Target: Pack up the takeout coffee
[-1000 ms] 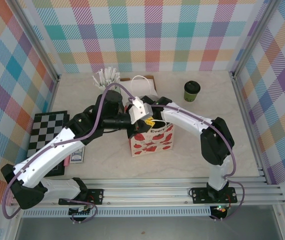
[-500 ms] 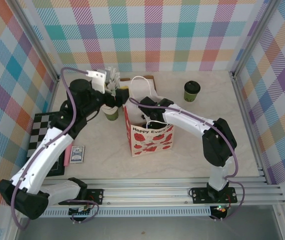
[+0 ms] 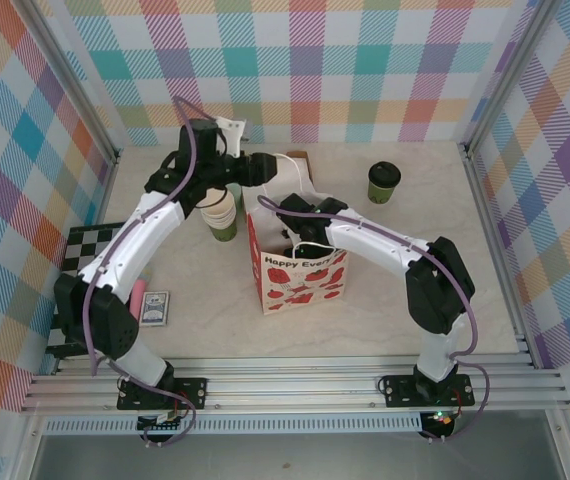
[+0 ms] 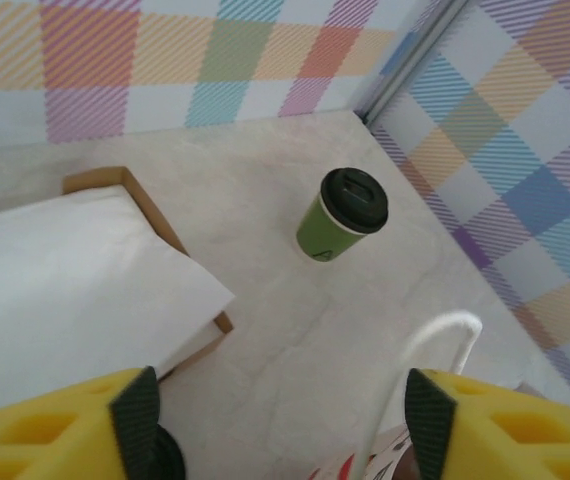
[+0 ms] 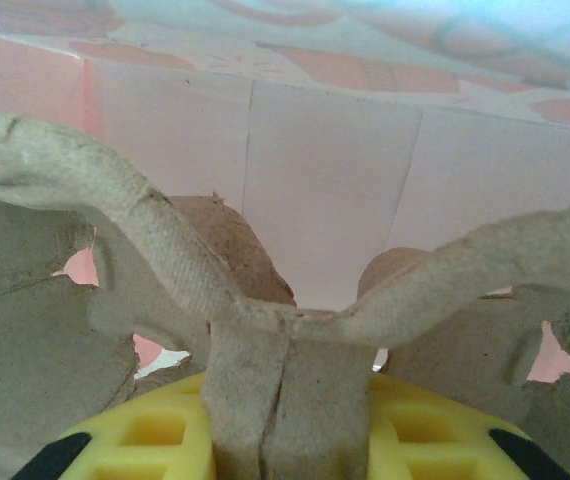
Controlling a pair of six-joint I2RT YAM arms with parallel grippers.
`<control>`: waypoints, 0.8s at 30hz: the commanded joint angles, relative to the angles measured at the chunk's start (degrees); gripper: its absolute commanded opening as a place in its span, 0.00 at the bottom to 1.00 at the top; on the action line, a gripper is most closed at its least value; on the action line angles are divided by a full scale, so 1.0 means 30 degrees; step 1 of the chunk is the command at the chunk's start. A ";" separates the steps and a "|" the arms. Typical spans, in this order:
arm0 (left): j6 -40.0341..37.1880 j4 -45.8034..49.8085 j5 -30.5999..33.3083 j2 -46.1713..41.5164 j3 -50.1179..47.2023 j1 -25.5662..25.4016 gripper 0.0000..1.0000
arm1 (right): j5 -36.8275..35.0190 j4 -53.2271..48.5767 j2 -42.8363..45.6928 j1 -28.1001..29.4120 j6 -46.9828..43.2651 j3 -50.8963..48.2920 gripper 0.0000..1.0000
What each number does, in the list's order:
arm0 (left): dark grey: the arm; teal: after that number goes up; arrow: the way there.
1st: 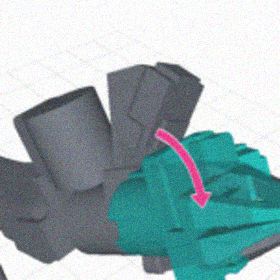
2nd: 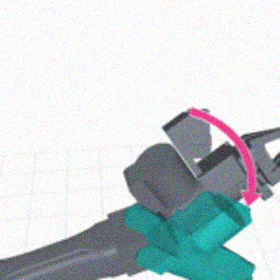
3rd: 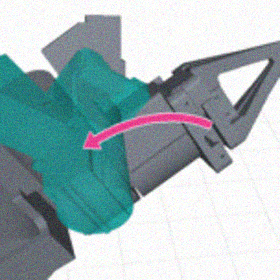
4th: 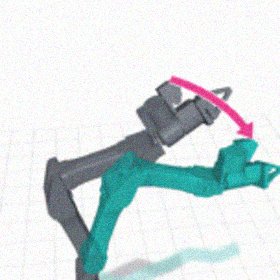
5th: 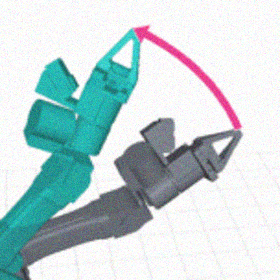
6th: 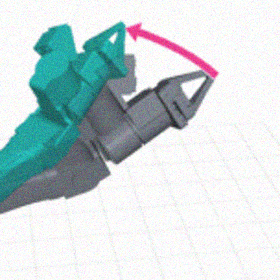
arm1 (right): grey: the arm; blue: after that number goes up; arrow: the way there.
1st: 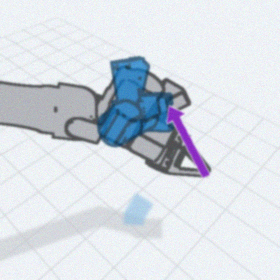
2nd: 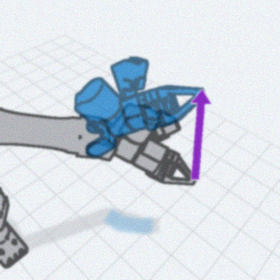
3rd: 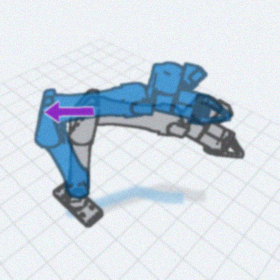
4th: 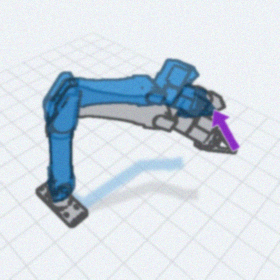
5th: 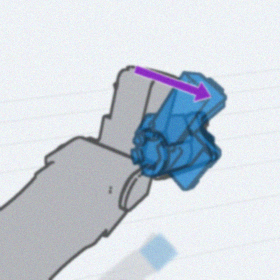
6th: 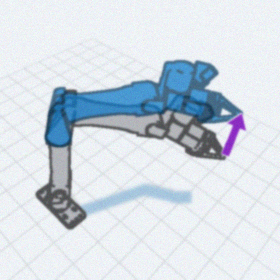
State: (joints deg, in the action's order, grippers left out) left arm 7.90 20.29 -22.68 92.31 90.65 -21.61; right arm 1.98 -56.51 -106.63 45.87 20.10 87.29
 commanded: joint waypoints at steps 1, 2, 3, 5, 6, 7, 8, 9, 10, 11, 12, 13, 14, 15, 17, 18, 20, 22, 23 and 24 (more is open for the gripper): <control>-0.0055 0.0647 -0.1788 0.0484 0.1277 0.0211 0.44 | 0.0311 0.0028 0.0680 0.0150 -0.0138 -0.0295 0.18; -0.0113 0.0633 -0.2081 0.0588 0.1433 0.0200 0.36 | 0.0286 0.0000 0.0676 0.0147 -0.0137 -0.0321 0.18; -0.0143 0.0518 -0.2468 0.0631 0.1526 0.0201 0.28 | 0.0195 -0.0003 0.0614 0.0150 -0.0130 -0.0340 0.18; -0.0169 0.0295 -0.2959 0.0511 0.1629 0.0180 0.15 | 0.0048 0.0054 0.0471 0.0151 -0.0028 -0.0455 0.18; -0.0145 0.0082 -0.3028 0.0368 0.1585 0.0156 0.07 | -0.0013 0.0165 0.0430 0.0151 0.0031 -0.0537 0.18; -0.0025 -0.0232 -0.2895 0.0123 0.1421 0.0141 0.00 | -0.0026 0.0270 0.0387 0.0151 0.0082 -0.0628 0.18; 0.0218 -0.0732 -0.2631 -0.0127 0.1106 0.0113 0.00 | -0.0072 0.0413 0.0342 0.0151 0.0150 -0.0749 0.18; 0.0523 -0.1263 -0.2459 -0.0601 0.0591 0.0112 0.00 | -0.0095 0.0544 0.0304 0.0152 0.0180 -0.0886 0.18; 0.0765 -0.2485 -0.2325 -0.1036 0.0033 0.0112 0.00 | -0.0102 0.0597 0.0220 0.0154 0.0186 -0.0990 0.18; 0.0946 -0.3177 -0.2221 -0.1361 -0.0463 0.0128 0.00 | -0.0153 0.0599 0.0090 0.0151 0.0186 -0.1063 0.18; 0.1105 -0.3741 -0.2145 -0.1719 -0.0897 0.0112 0.00 | -0.0232 0.0585 -0.0060 0.0151 0.0182 -0.1179 0.18; 0.1144 -0.4085 -0.2101 -0.1955 -0.1213 0.0112 0.00 | -0.0299 0.0565 -0.0204 0.0150 0.0186 -0.1305 0.17; 0.1146 -0.4224 -0.2020 -0.2068 -0.1396 0.0112 0.00 | -0.0350 0.0603 -0.0293 0.0178 0.0160 -0.1450 0.17; 0.1171 -0.4191 -0.1992 -0.2118 -0.1475 0.0116 0.00 | -0.0388 0.0644 -0.0409 0.0180 0.0157 -0.1575 0.17; 0.1211 -0.4011 -0.2141 -0.2063 -0.1548 0.0112 0.00 | -0.0532 0.0761 -0.0594 0.0179 0.0169 -0.1700 0.19; 0.1298 -0.4033 -0.2251 -0.2030 -0.1596 0.0112 0.00 | -0.0654 0.0817 -0.0706 0.0180 0.0258 -0.1703 0.21; 0.1505 -0.4154 -0.2252 -0.2060 -0.1823 0.0112 0.00 | -0.0720 0.0791 -0.0814 0.0182 0.0458 -0.1525 0.25; 0.1642 -0.3999 -0.1856 -0.2104 -0.1944 0.0112 0.00 | -0.0660 0.0868 -0.0580 0.0235 0.0594 -0.1384 0.31; 0.1639 -0.3860 -0.1741 -0.2090 -0.1930 0.0119 0.00 | -0.0658 0.0953 -0.0409 0.0238 0.0618 -0.1351 0.33; 0.1614 -0.3835 -0.1701 -0.2071 -0.1974 0.0112 0.00 | -0.0659 0.1000 -0.0214 0.0238 0.0625 -0.1300 0.35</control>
State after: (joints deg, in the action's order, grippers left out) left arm 11.77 11.66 -28.67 87.99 85.14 -21.61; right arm 0.38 -53.01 -108.20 46.02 20.80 83.20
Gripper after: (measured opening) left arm 0.059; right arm 0.346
